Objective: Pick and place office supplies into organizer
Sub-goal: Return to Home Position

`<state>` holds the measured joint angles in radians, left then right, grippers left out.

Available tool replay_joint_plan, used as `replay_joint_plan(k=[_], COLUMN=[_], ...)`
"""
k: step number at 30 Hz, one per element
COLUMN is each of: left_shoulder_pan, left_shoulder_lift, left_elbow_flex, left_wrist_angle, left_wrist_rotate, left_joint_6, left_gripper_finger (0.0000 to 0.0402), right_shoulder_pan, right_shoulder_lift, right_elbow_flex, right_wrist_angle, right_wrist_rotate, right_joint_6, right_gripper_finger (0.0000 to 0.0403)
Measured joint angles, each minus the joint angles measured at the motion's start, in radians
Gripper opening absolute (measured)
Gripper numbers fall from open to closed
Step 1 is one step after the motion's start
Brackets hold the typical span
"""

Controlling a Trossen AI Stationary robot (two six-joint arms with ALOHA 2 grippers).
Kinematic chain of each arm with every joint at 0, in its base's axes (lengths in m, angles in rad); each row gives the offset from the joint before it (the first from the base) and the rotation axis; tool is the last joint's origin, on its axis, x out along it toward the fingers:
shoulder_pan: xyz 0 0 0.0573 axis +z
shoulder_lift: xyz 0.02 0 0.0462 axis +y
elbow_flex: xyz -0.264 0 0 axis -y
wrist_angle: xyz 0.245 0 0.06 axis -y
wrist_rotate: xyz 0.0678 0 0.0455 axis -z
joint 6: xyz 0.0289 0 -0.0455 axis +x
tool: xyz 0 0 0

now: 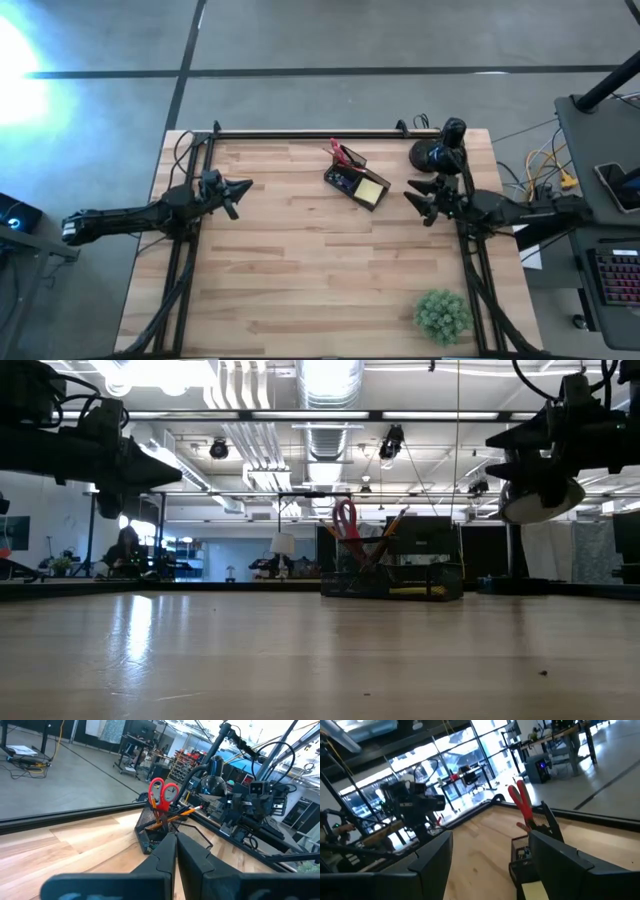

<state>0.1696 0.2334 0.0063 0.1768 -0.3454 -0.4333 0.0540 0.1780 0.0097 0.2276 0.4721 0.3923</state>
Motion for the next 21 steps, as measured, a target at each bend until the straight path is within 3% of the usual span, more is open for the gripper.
replay_joint_plan(k=[10, 14, 21], left_shoulder_pan=[0.000, 0.000, 0.000], left_shoulder_lift=[0.003, 0.003, 0.003], left_elbow_flex=[0.000, 0.000, 0.000], left_wrist_angle=[0.000, 0.000, 0.000], left_wrist_rotate=[0.000, 0.000, 0.000], left_joint_6=[0.000, 0.000, 0.000], left_gripper_finger=[0.0000, 0.0000, 0.0000], right_shoulder_pan=[-0.009, -0.008, -0.006], right_shoulder_lift=[-0.069, -0.073, -0.071], right_elbow_flex=[-0.001, 0.001, 0.000], right_wrist_angle=[0.017, 0.188, 0.157], right_wrist_rotate=[-0.005, -0.033, -0.093], right_joint_6=[0.115, -0.028, -0.256], right_gripper_finger=[0.0256, 0.0253, 0.0255])
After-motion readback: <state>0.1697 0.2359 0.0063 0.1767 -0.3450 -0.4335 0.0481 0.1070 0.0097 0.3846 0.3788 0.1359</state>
